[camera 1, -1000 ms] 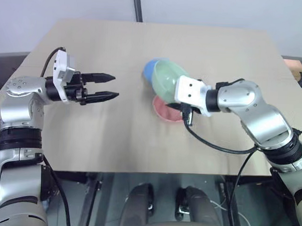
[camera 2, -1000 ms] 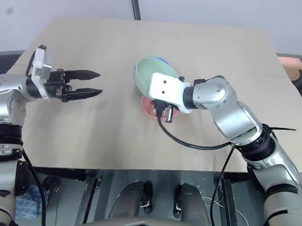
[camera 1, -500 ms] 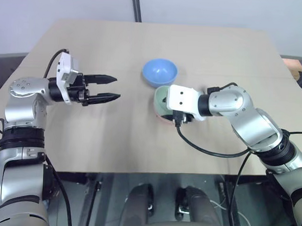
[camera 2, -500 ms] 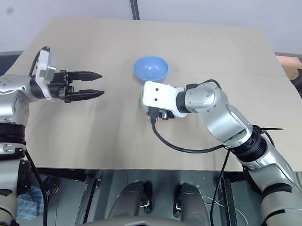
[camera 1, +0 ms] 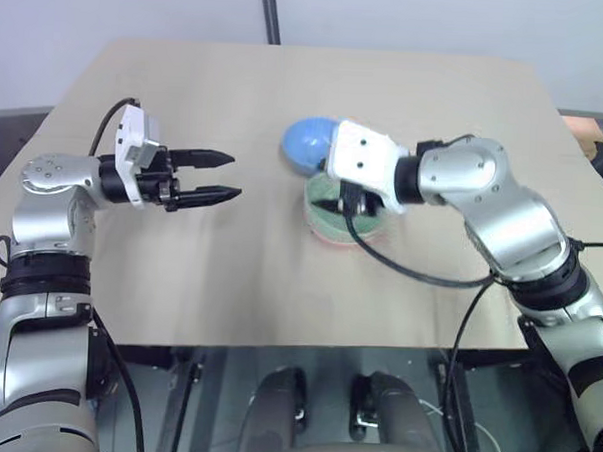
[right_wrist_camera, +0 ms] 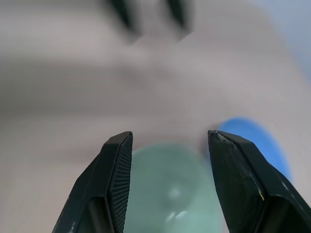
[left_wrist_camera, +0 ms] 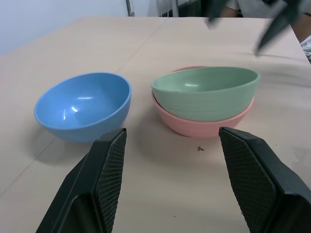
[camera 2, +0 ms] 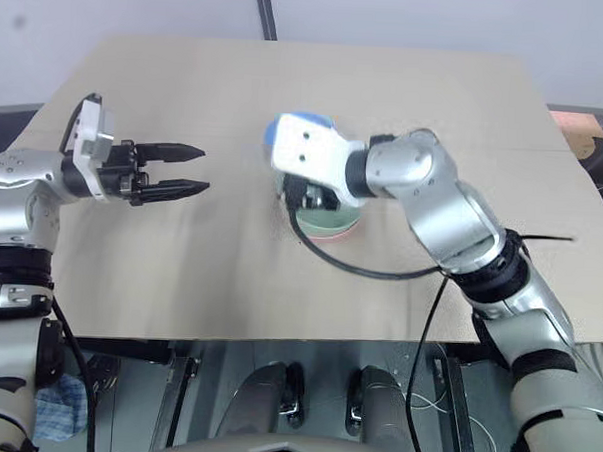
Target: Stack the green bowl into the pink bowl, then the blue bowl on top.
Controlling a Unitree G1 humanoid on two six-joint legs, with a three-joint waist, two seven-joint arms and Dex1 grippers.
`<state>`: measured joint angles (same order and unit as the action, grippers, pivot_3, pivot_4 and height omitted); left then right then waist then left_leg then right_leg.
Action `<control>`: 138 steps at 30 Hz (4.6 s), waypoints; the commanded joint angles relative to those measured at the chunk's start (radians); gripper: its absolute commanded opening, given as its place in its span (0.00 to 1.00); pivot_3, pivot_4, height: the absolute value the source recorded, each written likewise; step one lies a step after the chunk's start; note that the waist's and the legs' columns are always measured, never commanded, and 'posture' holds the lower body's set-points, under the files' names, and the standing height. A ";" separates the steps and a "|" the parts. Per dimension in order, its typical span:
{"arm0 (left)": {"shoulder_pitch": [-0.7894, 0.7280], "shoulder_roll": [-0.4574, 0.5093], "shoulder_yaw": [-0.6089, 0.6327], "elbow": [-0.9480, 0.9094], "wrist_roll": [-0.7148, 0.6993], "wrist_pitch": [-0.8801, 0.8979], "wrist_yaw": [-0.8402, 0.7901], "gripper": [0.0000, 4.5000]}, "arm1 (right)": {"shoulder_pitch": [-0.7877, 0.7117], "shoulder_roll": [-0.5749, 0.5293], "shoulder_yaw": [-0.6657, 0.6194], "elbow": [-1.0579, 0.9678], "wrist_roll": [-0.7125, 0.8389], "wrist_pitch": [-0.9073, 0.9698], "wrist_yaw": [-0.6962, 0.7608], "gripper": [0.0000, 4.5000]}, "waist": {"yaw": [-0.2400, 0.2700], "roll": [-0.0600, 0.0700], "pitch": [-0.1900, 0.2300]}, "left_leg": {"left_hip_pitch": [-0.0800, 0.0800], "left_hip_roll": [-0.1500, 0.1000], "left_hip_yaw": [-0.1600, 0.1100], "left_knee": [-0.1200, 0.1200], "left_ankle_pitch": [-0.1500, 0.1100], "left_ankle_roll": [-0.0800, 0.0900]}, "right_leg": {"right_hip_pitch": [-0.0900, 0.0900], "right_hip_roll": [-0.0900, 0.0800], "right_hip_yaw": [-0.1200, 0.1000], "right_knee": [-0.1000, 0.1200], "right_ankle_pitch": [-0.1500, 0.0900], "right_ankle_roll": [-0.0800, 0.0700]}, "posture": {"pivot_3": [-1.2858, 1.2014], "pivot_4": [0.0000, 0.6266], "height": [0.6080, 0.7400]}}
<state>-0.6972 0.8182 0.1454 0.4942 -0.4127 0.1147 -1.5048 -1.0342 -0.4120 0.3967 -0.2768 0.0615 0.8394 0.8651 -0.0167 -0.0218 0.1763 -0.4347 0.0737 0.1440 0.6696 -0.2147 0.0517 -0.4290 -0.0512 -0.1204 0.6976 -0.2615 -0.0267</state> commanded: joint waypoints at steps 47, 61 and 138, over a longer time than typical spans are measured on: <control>-0.172 -0.080 -0.072 0.182 0.137 -0.230 0.072 0.71 | 0.776 -0.397 -0.788 -0.315 0.551 -0.092 0.094 0.61 | 0.003 0.000 0.000 | 0.001 0.000 0.000 -0.001 0.000 0.000 | 0.000 0.001 0.002 -0.001 -0.002 0.004 | 0.52 0.24 1.00; -0.468 -0.166 -0.301 0.643 0.535 -0.712 0.273 0.71 | 0.781 -0.446 -0.801 -0.363 0.684 -0.082 0.043 0.61 | 0.020 -0.001 0.000 | 0.000 -0.001 -0.001 -0.001 -0.003 0.005 | 0.002 0.001 0.000 -0.003 -0.002 0.004 | 0.52 0.24 1.00; -0.711 -0.268 -0.675 0.483 0.262 -0.977 -0.110 0.52 | 0.838 -0.527 -0.800 -0.367 0.741 -0.172 -0.052 0.63 | 0.030 -0.003 0.002 | -0.002 -0.001 -0.002 0.002 0.000 0.001 | 0.001 0.003 0.000 -0.001 -0.002 0.004 | 0.52 0.24 1.00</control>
<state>-1.3806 0.5435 -0.5528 1.0054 -0.1146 -0.8733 -1.6106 -0.1914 -0.9372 -0.3886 -0.6271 0.7986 0.6893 0.8164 0.0136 -0.0250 0.1778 -0.4362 0.0727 0.1422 0.6714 -0.2151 0.0526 -0.4282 -0.0474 -0.1202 0.6961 -0.2636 -0.0226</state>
